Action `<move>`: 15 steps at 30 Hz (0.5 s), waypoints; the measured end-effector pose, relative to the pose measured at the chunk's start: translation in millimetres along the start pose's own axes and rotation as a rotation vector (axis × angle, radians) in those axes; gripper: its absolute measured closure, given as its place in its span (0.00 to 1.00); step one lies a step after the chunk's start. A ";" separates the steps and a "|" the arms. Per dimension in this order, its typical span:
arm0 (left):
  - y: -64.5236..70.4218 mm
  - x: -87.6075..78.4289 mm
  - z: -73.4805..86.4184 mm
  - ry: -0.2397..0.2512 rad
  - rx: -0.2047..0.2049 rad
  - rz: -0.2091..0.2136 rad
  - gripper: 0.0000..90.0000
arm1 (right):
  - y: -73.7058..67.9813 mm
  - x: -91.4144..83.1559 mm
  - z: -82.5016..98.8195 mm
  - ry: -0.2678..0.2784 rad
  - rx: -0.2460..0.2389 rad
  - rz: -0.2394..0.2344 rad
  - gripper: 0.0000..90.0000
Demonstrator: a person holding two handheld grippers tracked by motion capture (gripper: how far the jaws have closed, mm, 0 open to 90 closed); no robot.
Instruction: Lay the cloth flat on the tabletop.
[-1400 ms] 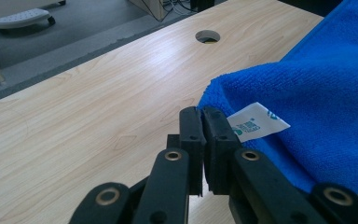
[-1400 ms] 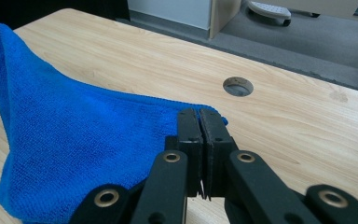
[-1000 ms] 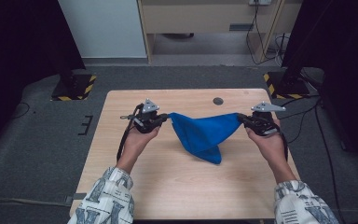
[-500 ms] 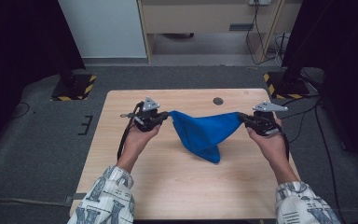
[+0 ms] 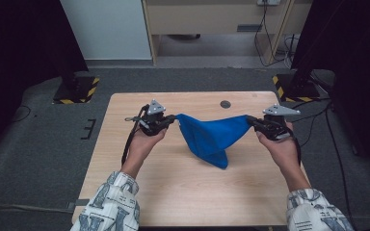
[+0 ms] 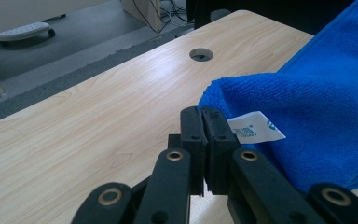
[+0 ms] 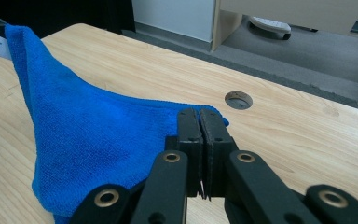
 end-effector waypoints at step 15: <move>2.3 -12.0 -8.0 0.033 0.009 0.006 0.98 | -4.4 -8.1 -5.0 0.027 -0.001 -0.011 0.98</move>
Point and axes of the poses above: each handheld gripper's, and its own axes: x roughly forward along the jaws, z roughly out of its underside, y roughly to its right, the point moved 8 cm from there along x, roughly forward along the jaws
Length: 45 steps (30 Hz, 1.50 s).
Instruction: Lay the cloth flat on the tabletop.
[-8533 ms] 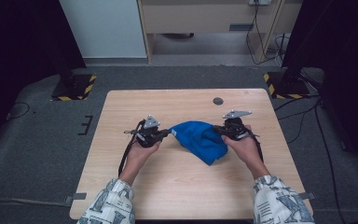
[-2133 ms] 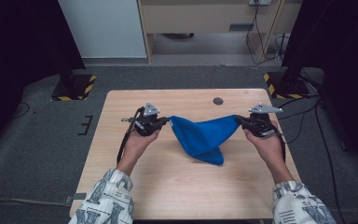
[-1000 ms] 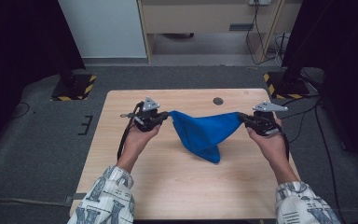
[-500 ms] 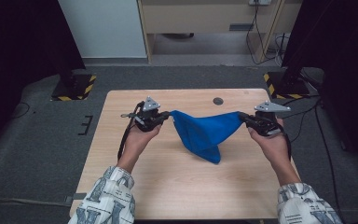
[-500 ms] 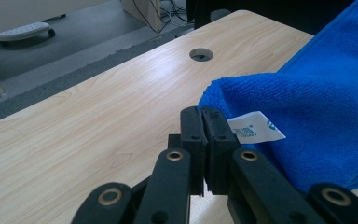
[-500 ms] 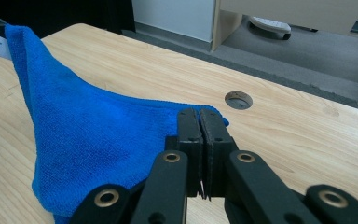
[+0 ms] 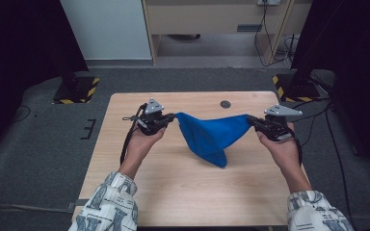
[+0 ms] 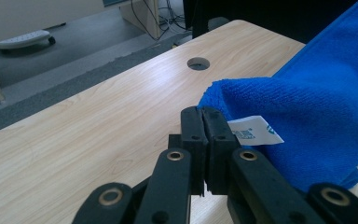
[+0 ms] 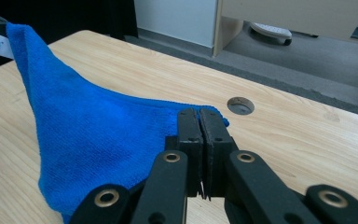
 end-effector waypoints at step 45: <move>26.5 -88.5 -36.4 0.160 0.040 0.042 0.98 | -31.4 -74.6 -42.5 0.171 -0.026 -0.051 0.98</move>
Point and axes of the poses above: each handheld gripper's, and its own axes: x roughly forward along the jaws, z roughly out of its underside, y roughly to its right, the point moved 8 cm from there along x, roughly forward along the jaws
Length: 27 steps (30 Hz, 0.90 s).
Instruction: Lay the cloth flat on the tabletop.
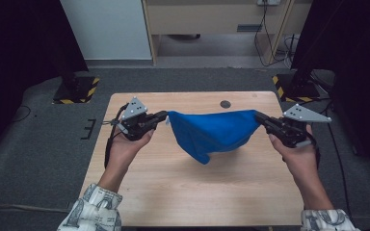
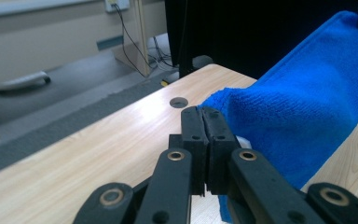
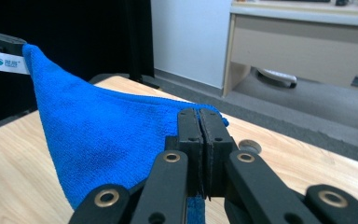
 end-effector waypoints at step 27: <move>-38.4 43.4 25.4 -0.127 -0.070 -0.020 0.98 | 14.6 64.5 32.3 -0.135 0.001 0.054 0.98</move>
Point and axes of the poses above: each handheld gripper's, and its own axes: x roughly forward along the jaws, z roughly out of its underside, y roughly to its right, the point moved 8 cm from there along x, roughly forward along the jaws
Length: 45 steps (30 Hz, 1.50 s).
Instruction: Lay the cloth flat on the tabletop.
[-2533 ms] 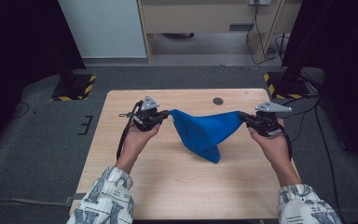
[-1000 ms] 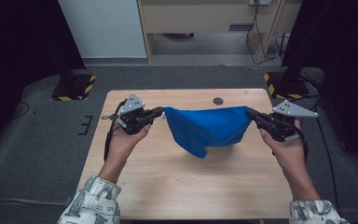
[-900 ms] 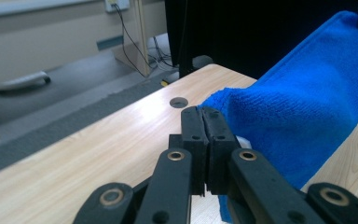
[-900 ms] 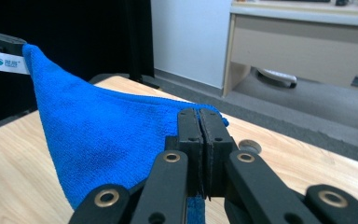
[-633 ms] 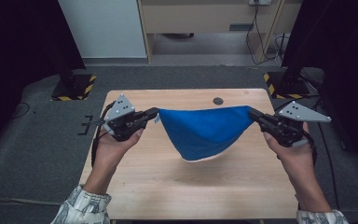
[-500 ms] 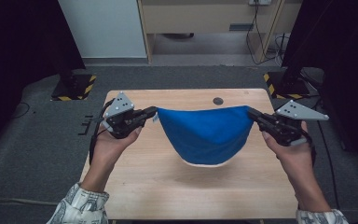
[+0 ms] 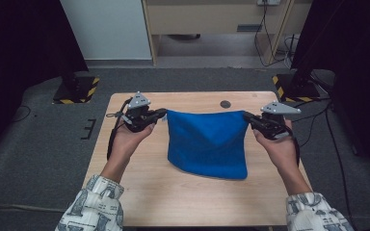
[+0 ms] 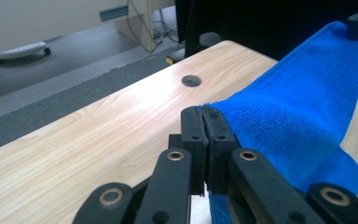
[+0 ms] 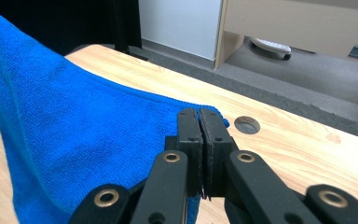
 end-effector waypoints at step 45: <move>1.7 23.8 -10.7 0.000 0.005 -0.020 0.98 | 30.5 34.2 4.9 -0.017 0.047 0.054 0.98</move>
Point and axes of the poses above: each handheld gripper's, and its own axes: x roughly forward along the jaws, z roughly out of its underside, y roughly to its right, the point moved 8 cm from there along x, roughly forward along the jaws
